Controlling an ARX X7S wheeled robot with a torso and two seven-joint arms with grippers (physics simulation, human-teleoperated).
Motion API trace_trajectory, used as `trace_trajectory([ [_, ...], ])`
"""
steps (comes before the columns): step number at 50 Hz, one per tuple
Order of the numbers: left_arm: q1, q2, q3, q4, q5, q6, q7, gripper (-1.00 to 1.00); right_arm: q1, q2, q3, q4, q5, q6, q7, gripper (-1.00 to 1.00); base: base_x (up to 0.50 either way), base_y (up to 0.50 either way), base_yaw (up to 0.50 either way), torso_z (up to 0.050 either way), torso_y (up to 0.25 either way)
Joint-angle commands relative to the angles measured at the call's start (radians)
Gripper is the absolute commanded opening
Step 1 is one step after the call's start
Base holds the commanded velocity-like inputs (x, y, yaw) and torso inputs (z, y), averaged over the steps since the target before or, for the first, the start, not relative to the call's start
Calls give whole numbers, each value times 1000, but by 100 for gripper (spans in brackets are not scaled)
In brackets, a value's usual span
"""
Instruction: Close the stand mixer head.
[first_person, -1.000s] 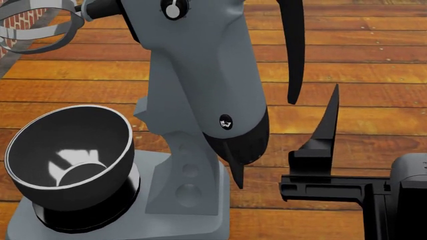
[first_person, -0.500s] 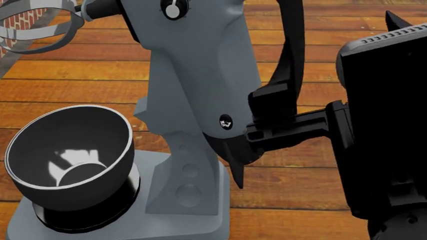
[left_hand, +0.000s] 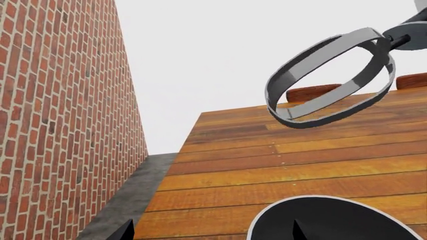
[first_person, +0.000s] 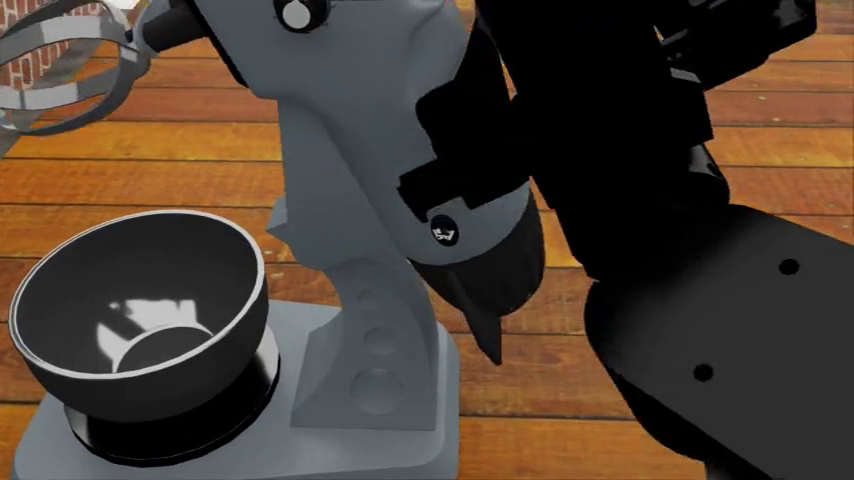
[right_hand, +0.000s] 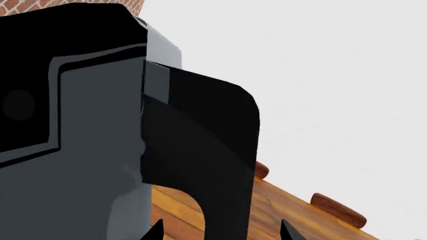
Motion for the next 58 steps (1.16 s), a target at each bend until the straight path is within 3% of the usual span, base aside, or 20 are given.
trace_trajectory([
  [1, 14, 10, -52, 4, -15, 11, 3, 100, 67, -156, -178, 168, -104, -39, -195, 100, 11, 6, 12, 0, 0],
  [24, 32, -51, -150, -5, -171, 39, -80, 100, 208, -386, -494, 395, -247, -134, -434, 100, 8, 6, 10, 0, 0],
  [39, 57, -65, -180, -11, -202, 77, -78, 100, 174, -500, -577, 525, -282, -206, -478, 100, 5, 3, 2, 0, 0],
  [58, 75, -84, -186, -15, -213, 101, -89, 100, 169, -482, -516, 457, -236, -186, -414, 100, 9, 11, 15, 0, 0],
])
